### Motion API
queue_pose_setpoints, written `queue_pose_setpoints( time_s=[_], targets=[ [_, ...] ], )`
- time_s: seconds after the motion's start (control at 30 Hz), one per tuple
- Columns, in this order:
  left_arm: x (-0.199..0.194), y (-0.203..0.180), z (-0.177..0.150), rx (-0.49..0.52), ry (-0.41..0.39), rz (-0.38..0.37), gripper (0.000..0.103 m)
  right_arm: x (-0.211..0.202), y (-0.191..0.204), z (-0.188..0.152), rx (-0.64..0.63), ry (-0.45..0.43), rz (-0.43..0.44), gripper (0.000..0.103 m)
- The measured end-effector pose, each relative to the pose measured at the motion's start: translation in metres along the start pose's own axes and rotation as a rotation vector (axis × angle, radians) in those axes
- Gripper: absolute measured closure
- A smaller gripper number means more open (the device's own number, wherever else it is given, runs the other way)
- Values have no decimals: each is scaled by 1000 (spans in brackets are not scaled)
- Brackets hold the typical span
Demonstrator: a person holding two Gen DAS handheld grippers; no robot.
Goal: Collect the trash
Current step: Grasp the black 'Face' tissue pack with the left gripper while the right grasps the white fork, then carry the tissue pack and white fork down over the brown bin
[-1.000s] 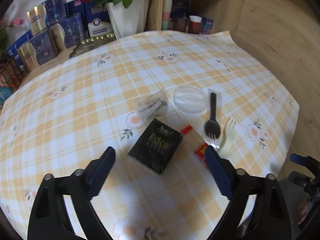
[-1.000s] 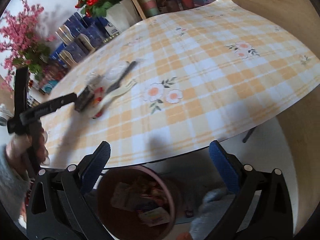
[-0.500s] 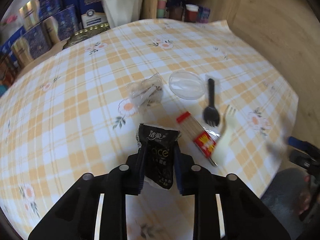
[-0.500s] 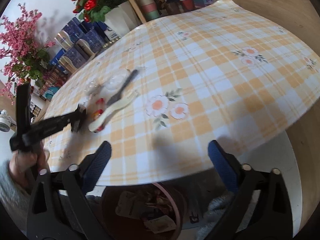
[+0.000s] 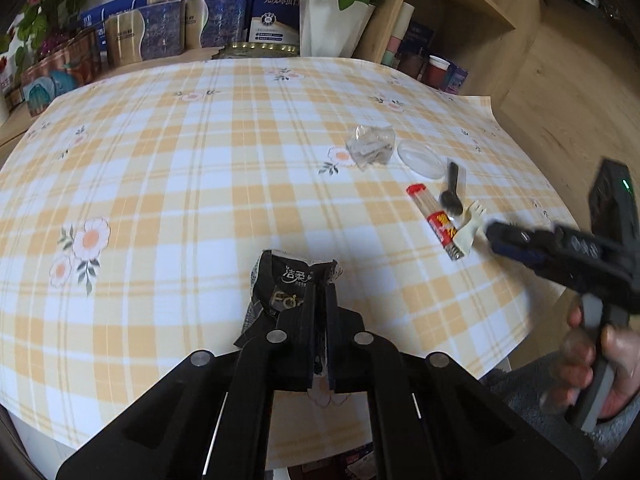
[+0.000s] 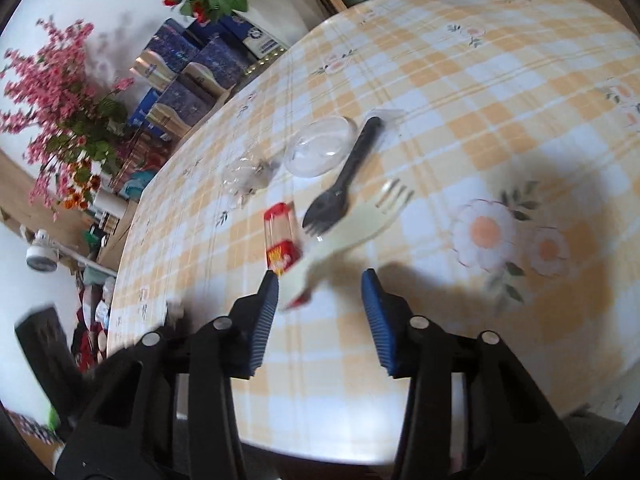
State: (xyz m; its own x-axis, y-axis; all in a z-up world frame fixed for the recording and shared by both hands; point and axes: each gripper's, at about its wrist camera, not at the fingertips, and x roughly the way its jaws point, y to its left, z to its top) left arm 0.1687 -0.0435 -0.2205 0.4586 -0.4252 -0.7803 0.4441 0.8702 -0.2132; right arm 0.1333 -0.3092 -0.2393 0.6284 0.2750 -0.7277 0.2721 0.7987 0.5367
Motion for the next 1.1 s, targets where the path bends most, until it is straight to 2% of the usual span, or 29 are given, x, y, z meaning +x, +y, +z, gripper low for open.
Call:
queue_pose_setpoints(
  time_s=[0.23, 0.3, 0.37, 0.47, 0.6, 0.77, 1.1],
  targets=[
    [0, 6, -11, -50, -19, -40, 98, 15, 3, 10, 89, -16, -8, 68],
    [-2, 6, -13, -59, -28, -46, 98, 19, 0, 10, 106, -3, -2, 82],
    [-5, 7, -14, -63, -39, -52, 98, 20, -5, 10, 140, 3, 42, 86],
    [-12, 6, -16, -62, -57, -73, 99, 13, -3, 10, 133, -26, 91, 97],
    [-22, 5, -18, -65, -77, -77, 99, -5, 8, 10, 44, -75, 121, 97],
    [-36, 0, -19, -71, -97, -91, 99, -24, 16, 1, -20, -89, 132, 97],
    [-69, -24, -40, -15, -106, -113, 99, -70, 15, -51, -139, -88, 139, 97]
  ],
)
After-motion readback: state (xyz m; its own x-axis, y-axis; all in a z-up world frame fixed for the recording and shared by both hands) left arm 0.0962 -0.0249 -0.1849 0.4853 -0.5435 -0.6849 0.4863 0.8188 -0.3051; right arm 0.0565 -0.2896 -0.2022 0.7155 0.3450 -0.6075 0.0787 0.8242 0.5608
